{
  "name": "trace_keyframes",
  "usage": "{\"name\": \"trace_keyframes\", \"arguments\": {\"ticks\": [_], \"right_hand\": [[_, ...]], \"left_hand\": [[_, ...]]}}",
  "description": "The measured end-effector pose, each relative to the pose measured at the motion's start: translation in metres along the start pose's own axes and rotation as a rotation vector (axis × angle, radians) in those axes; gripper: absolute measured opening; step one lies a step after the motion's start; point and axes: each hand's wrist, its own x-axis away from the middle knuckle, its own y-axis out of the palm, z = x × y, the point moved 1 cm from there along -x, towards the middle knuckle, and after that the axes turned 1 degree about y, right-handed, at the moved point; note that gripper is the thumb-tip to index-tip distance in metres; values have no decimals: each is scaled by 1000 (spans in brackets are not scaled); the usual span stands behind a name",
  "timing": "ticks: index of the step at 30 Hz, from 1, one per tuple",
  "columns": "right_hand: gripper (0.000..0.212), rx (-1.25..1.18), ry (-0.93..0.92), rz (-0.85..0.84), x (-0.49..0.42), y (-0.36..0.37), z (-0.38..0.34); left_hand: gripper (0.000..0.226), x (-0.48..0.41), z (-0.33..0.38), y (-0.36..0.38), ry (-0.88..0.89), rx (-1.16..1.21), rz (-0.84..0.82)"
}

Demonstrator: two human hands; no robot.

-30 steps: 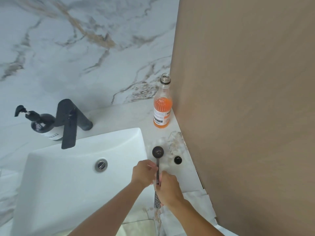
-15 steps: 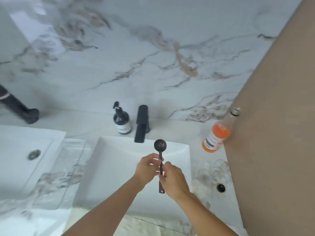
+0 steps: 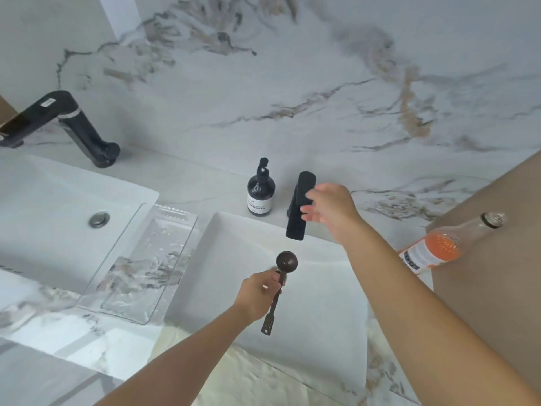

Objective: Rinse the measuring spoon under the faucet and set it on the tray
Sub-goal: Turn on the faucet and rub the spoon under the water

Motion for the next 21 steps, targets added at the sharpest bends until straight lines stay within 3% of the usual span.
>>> {"name": "trace_keyframes", "arguments": {"ticks": [3,5,7,9,13,17,21], "right_hand": [[12,-128,101,-87,0,18,-6],[12,-161,121,-46,-5,21,-6],[8,-60,74,110,-14,18,-9],[21,-25,80,192,-21,14,-7],[35,-240,171,120,-20,11,-5],[6,-370,77,171,-25,2,-18],[9,-317,47,130,-28,-9,-18]], "left_hand": [[23,-10,-7,-4,-26,-17,0],[26,-17,-7,-5,-28,-34,-4],[33,-21,-2,-6,-38,-43,-9],[42,-26,4,-6,-51,-43,1],[37,-33,12,-4,-67,-18,17],[34,-38,14,-3,-76,-43,9],[33,-41,18,-3,-82,-37,16]]}}
